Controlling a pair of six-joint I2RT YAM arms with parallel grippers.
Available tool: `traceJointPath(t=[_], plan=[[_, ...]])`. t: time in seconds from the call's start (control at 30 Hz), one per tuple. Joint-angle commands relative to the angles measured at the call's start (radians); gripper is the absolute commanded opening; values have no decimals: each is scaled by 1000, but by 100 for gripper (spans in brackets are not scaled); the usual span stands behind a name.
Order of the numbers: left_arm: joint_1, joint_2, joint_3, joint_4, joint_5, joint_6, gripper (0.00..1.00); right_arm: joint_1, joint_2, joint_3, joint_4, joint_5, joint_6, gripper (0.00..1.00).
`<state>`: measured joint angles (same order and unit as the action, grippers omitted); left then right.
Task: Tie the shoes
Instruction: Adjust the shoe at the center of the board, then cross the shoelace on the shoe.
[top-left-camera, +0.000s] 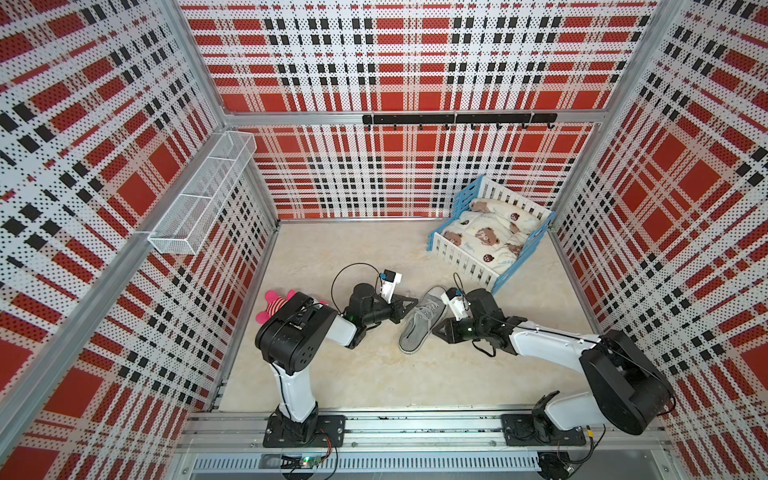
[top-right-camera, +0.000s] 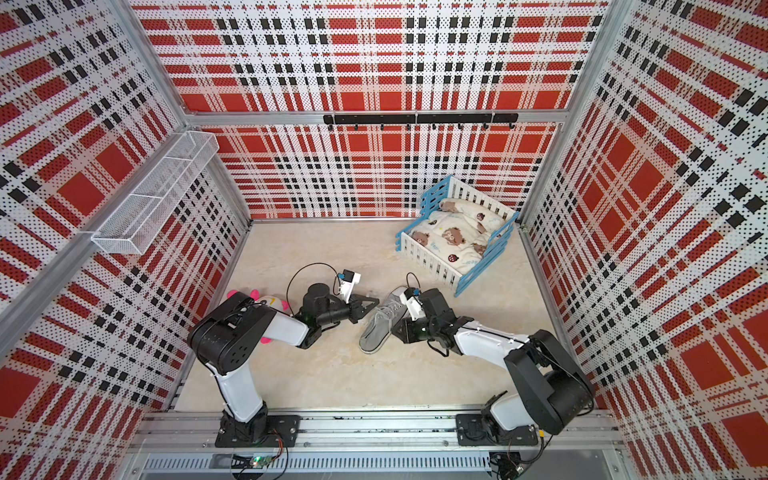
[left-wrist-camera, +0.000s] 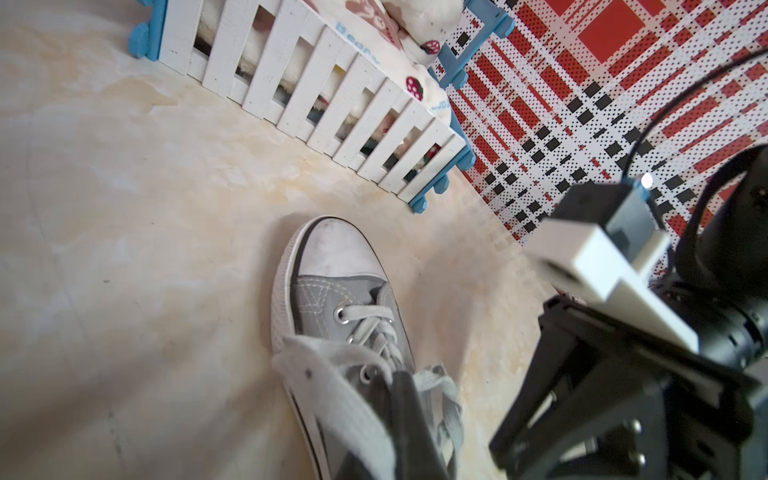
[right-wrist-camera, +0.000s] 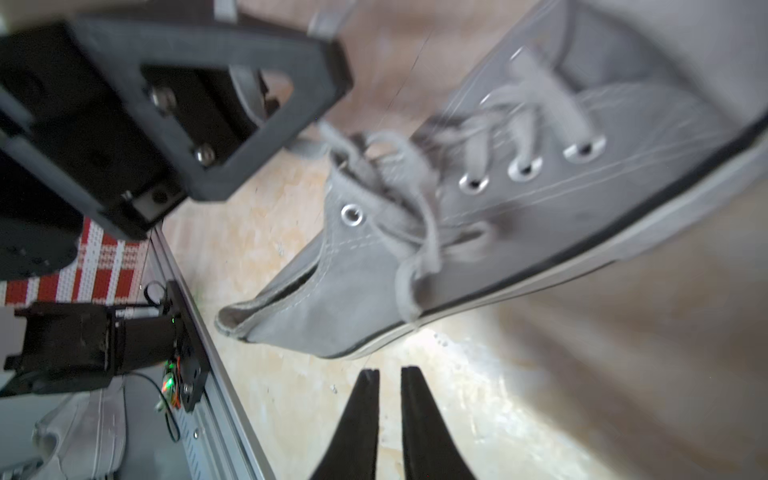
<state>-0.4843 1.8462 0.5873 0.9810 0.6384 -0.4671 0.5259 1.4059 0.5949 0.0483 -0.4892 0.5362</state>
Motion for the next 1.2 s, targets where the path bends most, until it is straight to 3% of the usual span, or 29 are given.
traceJointPath(t=[0.0,0.23,0.47,1.17], plan=[[6,-8,-7,28,-5,0,0,-78,-23,42,8,-14,-3,22],[3,-12,-1,28,4,-1,0,-119,134,191,-56,-40,-8,28],[-1,-13,3,28,13,3,0,-110,268,267,-70,-120,-35,28],[-8,-21,6,28,24,8,0,-47,252,237,-167,-189,-100,21]])
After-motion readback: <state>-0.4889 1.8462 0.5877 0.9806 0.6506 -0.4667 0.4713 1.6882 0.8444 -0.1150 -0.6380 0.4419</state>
